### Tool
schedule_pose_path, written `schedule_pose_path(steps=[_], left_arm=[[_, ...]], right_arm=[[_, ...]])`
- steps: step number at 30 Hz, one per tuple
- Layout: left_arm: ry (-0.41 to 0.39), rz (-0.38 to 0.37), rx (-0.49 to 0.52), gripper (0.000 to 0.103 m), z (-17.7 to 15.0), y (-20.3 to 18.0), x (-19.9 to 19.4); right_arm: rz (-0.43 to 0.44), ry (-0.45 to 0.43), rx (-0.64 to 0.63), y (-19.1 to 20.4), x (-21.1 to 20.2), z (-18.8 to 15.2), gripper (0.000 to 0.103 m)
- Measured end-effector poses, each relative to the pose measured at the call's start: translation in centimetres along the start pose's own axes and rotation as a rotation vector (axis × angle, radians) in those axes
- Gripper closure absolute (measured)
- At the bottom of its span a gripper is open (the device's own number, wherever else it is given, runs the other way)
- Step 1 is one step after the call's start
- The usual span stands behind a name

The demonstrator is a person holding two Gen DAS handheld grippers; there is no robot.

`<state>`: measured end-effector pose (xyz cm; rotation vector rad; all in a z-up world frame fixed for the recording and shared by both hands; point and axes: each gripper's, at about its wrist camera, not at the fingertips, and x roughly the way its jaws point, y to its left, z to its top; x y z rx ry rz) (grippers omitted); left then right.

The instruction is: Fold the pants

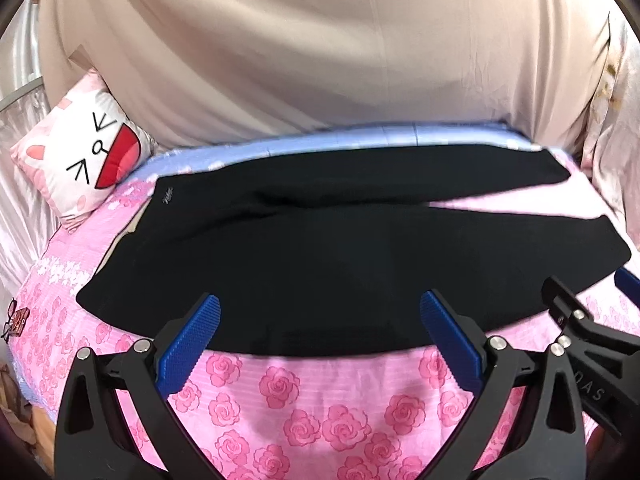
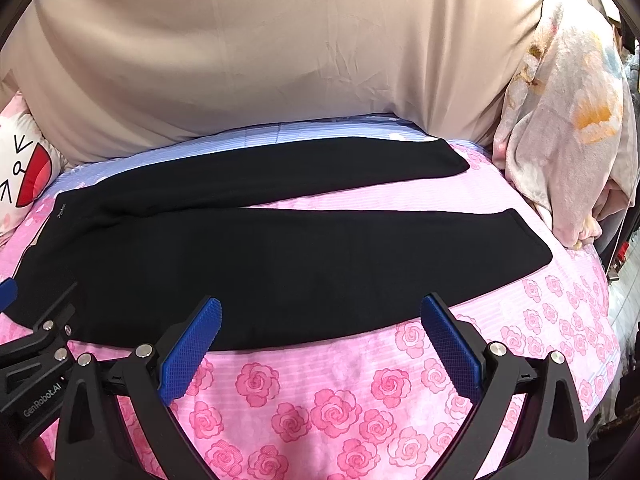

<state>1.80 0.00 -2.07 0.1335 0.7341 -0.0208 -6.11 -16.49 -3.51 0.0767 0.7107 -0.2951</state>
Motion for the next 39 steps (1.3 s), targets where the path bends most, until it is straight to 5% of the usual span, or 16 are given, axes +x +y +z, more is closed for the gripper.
schedule_pose_path(steps=[4,31,35,39], left_arm=[[0.052,-0.007,-0.025,0.005,0.2,0.3,1.0],[0.053,0.006,-0.023,0.005,0.7,0.2,2.2],[-0.002,0.013,-0.059,0.005,0.9,1.0,2.7],[-0.056,-0.005,-0.172,0.005,0.9,2.8,3.5]], right_arm=[[-0.002,0.009,-0.002,0.0,0.4,0.1,0.005],[0.02,0.03,-0.015,0.5,2.1,0.5,0.005],[0.085,-0.01,-0.046,-1.6,3.9,1.8,0.005],[0.064,-0.126,-0.022,-6.7,5.6,5.5,0.005]])
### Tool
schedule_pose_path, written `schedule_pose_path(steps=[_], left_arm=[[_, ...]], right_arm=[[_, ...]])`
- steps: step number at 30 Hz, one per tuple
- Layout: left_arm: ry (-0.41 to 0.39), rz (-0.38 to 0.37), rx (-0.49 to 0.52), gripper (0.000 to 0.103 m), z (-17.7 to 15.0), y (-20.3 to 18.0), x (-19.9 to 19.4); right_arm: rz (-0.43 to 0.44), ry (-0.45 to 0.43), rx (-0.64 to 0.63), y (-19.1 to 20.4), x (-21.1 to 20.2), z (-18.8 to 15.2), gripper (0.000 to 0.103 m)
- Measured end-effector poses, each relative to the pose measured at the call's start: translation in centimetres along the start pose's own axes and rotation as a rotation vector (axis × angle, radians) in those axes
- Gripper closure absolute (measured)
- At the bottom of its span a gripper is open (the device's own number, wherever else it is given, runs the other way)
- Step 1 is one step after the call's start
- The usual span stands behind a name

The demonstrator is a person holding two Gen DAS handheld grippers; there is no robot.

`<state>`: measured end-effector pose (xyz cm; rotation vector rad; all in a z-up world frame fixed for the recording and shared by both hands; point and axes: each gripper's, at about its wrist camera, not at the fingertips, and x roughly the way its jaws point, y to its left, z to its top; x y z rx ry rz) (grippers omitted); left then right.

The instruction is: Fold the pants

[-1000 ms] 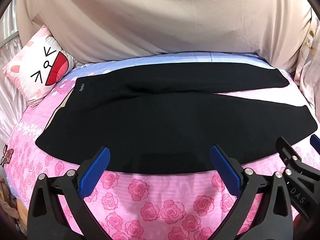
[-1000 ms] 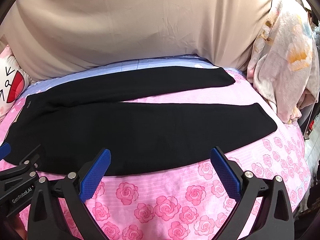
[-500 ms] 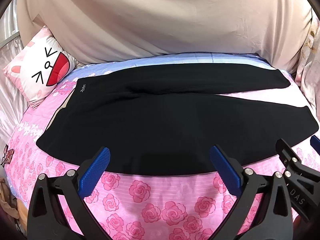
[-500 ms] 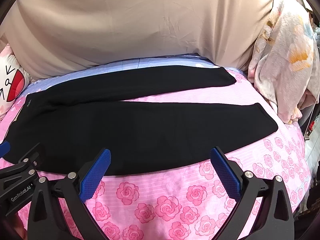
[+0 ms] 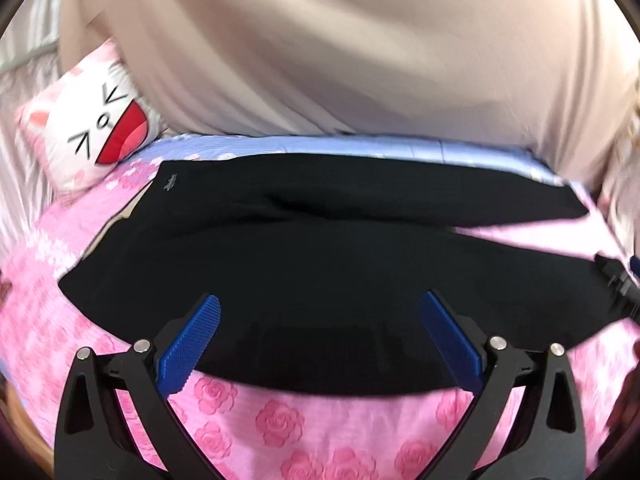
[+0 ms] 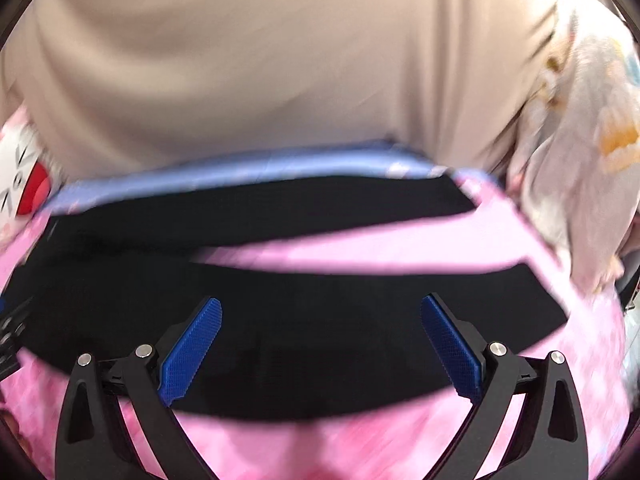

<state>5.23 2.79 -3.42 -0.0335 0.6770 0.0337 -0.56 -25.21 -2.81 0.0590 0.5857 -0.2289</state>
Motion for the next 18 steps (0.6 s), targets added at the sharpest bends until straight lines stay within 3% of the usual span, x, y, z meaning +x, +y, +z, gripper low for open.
schedule_pose_path(steps=[3,6,10,13,18], left_arm=[[0.002,0.016,-0.03,0.005,0.4,0.6,1.1],[0.071,0.032,0.037,0.005,1.5,0.7,3.4],[0.088,0.097,0.07,0.005,2.5,1.2,5.1],[0.106,0.098,0.058,0.005,3.3,2.2,6.3],[0.09,0.143,0.033,0.005,5.9,4.8,7.9]], right_arm=[[0.068,-0.056,0.056,-6.0,3.5,3.5,0.005],[-0.017,-0.004,0.116,-12.7,10.1,7.9,0.005],[-0.038,0.124,0.183,-19.3,18.9,11.6,0.005],[0.034,0.196,0.23,-22.0,23.7,12.9,0.006],[0.012,0.254,0.182,-22.3,28.9,14.1,0.007]])
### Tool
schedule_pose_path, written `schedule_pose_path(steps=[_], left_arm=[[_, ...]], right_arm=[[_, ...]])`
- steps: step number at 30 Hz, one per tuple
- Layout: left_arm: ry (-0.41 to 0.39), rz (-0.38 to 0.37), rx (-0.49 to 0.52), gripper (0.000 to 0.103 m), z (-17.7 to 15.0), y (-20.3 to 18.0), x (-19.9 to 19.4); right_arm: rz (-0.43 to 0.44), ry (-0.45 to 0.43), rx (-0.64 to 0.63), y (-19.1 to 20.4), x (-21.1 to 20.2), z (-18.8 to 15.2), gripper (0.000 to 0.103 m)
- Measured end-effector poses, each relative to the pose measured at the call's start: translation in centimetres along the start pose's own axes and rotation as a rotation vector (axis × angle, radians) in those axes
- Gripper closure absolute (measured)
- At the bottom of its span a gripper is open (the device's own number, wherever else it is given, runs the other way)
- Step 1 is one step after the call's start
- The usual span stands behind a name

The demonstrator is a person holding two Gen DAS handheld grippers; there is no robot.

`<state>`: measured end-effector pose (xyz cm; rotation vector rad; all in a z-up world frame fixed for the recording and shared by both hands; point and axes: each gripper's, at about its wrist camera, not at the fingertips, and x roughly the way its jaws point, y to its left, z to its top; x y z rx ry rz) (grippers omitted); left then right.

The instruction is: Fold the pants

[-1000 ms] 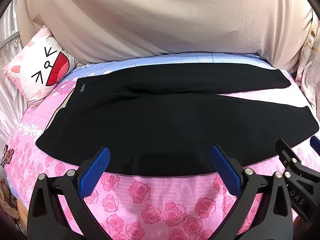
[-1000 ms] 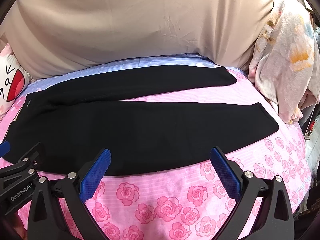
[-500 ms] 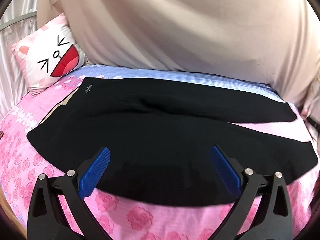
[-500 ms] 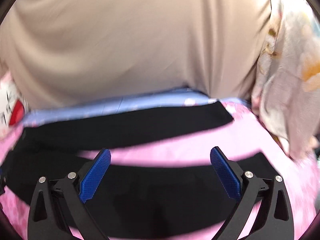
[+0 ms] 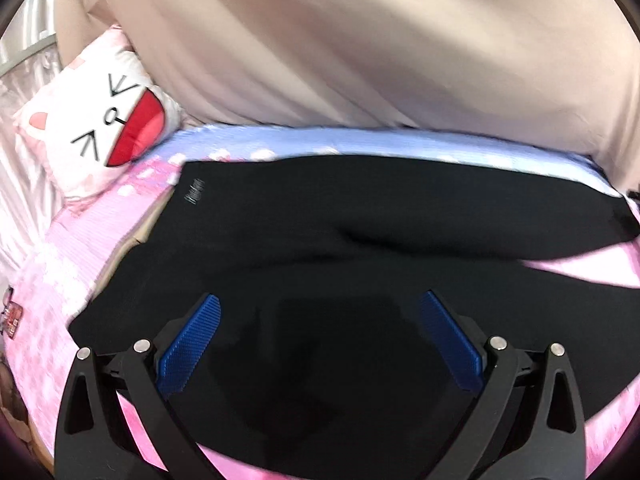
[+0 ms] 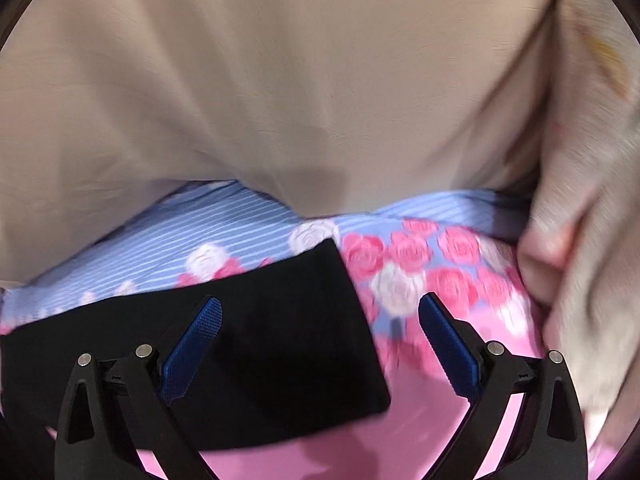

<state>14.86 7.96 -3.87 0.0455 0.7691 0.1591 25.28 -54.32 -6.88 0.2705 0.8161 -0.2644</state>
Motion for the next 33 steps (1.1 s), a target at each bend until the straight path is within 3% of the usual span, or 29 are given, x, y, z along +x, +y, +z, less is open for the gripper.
schedule_pose_path(steps=[3,7,9,11,13,14,16,20,23,24,26,28,33], left_arm=[[0.03,0.049,-0.034,0.005,2.5,2.7,2.3],[0.068,0.082,-0.077,0.005,5.6,6.9,6.0],[0.092,0.128,-0.108,0.005,7.6,9.9,8.5],[0.113,0.152,-0.133,0.005,9.3,12.6,10.8],[0.118,0.236,-0.166,0.005,11.3,15.7,13.4],[0.114,0.274,-0.17,0.005,12.3,17.0,14.6],[0.099,0.351,-0.182,0.005,13.9,19.0,16.7],[0.233,0.222,-0.236,0.005,15.8,20.9,22.3],[0.254,0.22,-0.147,0.006,16.4,19.4,24.5],[0.248,0.232,-0.119,0.031,16.5,18.8,24.8],[0.305,0.158,-0.135,0.079,16.5,18.8,25.7],[0.301,0.147,-0.177,0.08,16.7,19.1,25.3],[0.142,0.103,-0.182,0.08,17.7,19.1,18.1]], right_arm=[[0.006,0.035,-0.004,-0.1,2.7,1.1,0.007],[0.033,0.068,-0.004,0.5,4.7,1.0,0.018],[0.02,0.049,-0.049,1.3,4.7,0.8,0.037],[0.022,0.048,-0.069,2.0,4.6,0.7,0.061],[0.041,0.049,-0.058,2.2,4.4,0.7,0.079],[0.058,0.048,-0.051,2.1,4.4,0.8,0.083],[0.07,0.047,-0.046,2.2,4.2,0.7,0.086],[0.063,0.042,-0.039,2.8,3.9,0.7,0.086],[0.058,0.038,-0.023,3.2,3.2,0.0,0.086],[0.06,0.038,-0.015,1.6,3.5,0.5,0.086],[0.061,0.035,-0.002,1.4,3.3,0.4,0.086],[0.066,0.027,0.004,1.3,2.4,0.4,0.086],[0.107,-0.072,-0.014,1.8,-2.9,0.4,0.091]])
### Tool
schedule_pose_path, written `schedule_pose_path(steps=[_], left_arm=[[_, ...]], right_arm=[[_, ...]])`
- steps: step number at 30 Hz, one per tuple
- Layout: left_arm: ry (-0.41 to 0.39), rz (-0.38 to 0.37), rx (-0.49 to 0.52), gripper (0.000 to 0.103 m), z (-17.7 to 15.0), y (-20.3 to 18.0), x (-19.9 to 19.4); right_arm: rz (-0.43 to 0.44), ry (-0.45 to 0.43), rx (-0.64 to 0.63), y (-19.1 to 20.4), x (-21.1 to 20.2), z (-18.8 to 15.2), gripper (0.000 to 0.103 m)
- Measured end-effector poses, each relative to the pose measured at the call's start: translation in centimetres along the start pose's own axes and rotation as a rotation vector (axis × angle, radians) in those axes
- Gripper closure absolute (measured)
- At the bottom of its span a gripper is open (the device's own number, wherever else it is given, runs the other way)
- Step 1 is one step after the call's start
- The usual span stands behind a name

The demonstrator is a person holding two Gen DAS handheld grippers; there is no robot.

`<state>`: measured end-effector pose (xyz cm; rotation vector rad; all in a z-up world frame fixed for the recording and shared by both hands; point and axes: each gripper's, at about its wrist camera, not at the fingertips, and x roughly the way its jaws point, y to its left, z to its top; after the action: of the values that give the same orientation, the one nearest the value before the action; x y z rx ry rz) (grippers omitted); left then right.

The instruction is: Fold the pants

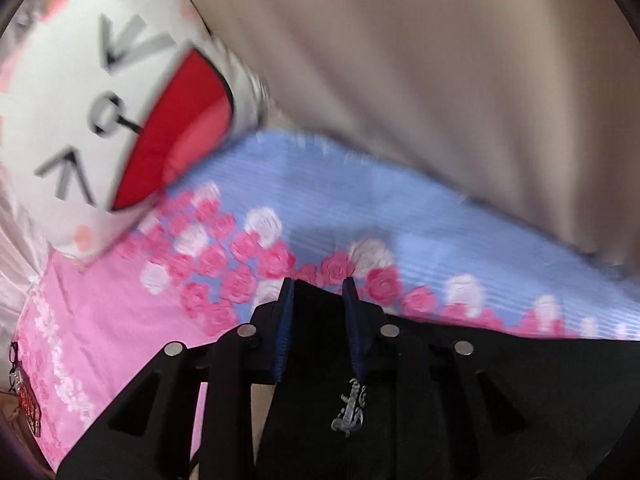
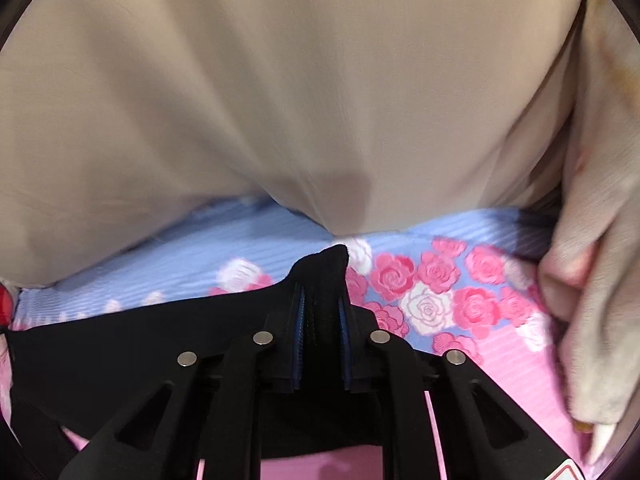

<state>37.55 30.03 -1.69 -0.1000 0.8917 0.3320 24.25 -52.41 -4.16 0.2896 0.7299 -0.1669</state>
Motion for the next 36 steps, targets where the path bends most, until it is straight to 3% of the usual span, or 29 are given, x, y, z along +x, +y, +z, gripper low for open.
schedule_pose_path(steps=[4,9,12,15,19,21,22,23,26,29,32,33,34,35,36], left_arm=[[-0.1,-0.099,-0.026,0.08,-1.4,2.8,-8.3],[-0.157,-0.137,0.009,0.08,-5.6,5.9,-15.7],[-0.158,-0.155,0.028,0.079,-9.9,7.9,-18.7],[-0.116,-0.148,0.045,0.079,-14.0,9.3,-19.4],[-0.025,-0.137,0.032,0.079,-18.8,10.4,-17.8],[0.0,-0.133,0.021,0.079,-20.4,10.5,-16.7],[0.015,-0.136,0.012,0.079,-21.2,10.5,-16.1],[0.025,-0.132,0.002,0.079,-21.8,10.5,-15.7],[0.047,-0.129,-0.021,0.079,-22.7,10.2,-14.9],[0.055,-0.115,-0.014,0.079,-23.2,9.8,-14.7],[0.066,-0.101,0.003,0.079,-23.3,9.5,-14.4],[0.07,-0.099,0.002,0.079,-23.2,9.5,-14.2],[0.073,-0.098,-0.001,0.079,-23.1,9.5,-14.0],[0.075,-0.098,-0.006,0.079,-22.9,9.6,-13.8],[0.075,-0.1,-0.01,0.079,-22.6,9.6,-13.8]], right_arm=[[0.061,-0.103,-0.048,1.1,-6.6,-0.5,0.091],[0.083,-0.205,-0.124,0.5,-15.6,-3.9,0.1],[0.068,-0.199,-0.1,-1.8,-18.9,-7.3,0.1],[0.024,-0.153,-0.065,-4.9,-20.3,-10.8,0.1],[-0.029,-0.077,-0.005,-7.2,-19.5,-14.8,0.083],[-0.014,-0.052,0.012,-6.8,-18.6,-15.7,0.059],[0.004,-0.04,0.013,-6.2,-17.6,-15.6,0.038],[0.022,-0.027,0.005,-5.4,-16.5,-15.5,0.033],[0.097,0.034,-0.035,-2.5,-13.8,-15.9,0.033],[0.188,0.132,0.011,-0.3,-10.8,-16.7,0.033],[0.245,0.172,0.033,1.8,-8.8,-17.9,0.032],[0.225,0.153,0.026,2.6,-8.2,-18.1,0.033],[0.21,0.133,0.007,3.1,-8.4,-17.9,0.058],[0.218,0.144,0.0,3.5,-8.1,-17.5,0.094],[0.238,0.156,0.034,3.5,-8.1,-16.9,0.096]])
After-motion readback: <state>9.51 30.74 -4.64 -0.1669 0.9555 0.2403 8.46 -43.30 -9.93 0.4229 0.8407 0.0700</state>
